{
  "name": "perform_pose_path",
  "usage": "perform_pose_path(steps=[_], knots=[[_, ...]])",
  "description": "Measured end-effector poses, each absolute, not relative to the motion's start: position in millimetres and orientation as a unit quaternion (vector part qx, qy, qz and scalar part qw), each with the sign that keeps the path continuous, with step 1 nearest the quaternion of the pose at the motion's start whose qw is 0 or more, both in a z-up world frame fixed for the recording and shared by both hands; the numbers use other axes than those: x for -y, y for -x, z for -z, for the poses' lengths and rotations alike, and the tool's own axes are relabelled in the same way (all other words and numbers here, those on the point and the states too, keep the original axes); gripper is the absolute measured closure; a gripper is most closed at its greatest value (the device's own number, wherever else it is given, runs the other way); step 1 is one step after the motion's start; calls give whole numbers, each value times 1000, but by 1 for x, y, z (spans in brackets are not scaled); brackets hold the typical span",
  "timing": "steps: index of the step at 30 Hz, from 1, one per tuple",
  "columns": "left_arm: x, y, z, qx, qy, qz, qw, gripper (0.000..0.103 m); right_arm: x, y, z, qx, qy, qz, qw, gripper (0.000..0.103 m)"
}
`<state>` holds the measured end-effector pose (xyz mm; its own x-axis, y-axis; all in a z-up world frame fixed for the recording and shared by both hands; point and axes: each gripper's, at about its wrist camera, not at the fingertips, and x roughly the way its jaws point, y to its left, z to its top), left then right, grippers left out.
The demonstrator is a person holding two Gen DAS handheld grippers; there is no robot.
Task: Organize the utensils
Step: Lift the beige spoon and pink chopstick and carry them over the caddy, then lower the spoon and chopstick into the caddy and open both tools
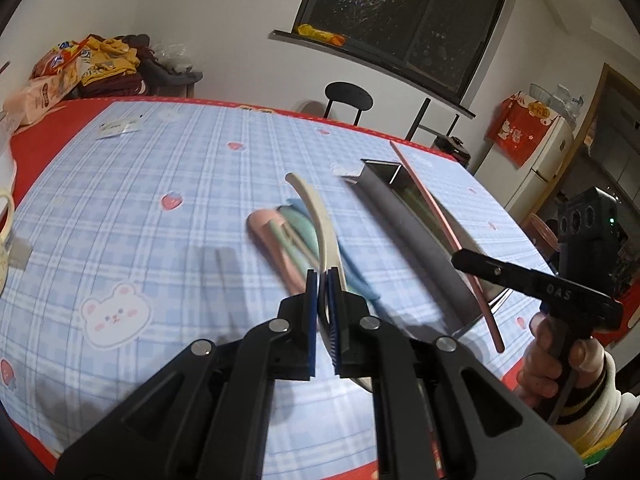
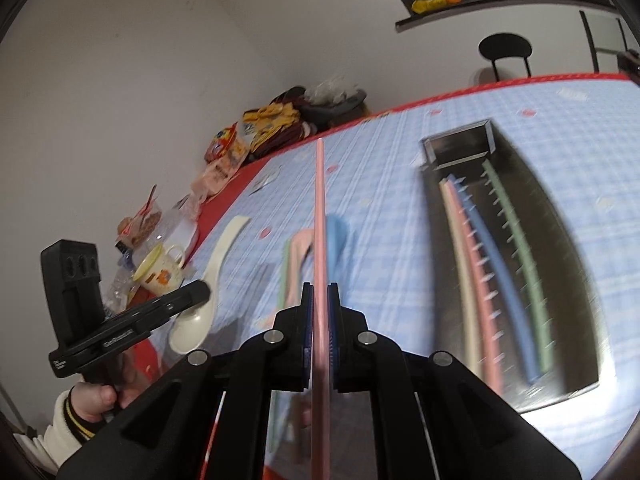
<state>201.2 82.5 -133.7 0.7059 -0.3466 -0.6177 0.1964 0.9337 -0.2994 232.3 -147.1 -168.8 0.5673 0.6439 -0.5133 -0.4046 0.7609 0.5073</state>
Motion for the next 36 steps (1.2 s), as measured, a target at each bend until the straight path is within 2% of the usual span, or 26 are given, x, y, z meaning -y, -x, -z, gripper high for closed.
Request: perform_pose_path(steps=[20,36], knots=[[51,-283,117,-344,119,221,905,94,234,-275,171,-336,-181,-223,897,96],[77,-320,144,-360,176,186,897,94,240,-285,178,-347,-161,-188,905,96]])
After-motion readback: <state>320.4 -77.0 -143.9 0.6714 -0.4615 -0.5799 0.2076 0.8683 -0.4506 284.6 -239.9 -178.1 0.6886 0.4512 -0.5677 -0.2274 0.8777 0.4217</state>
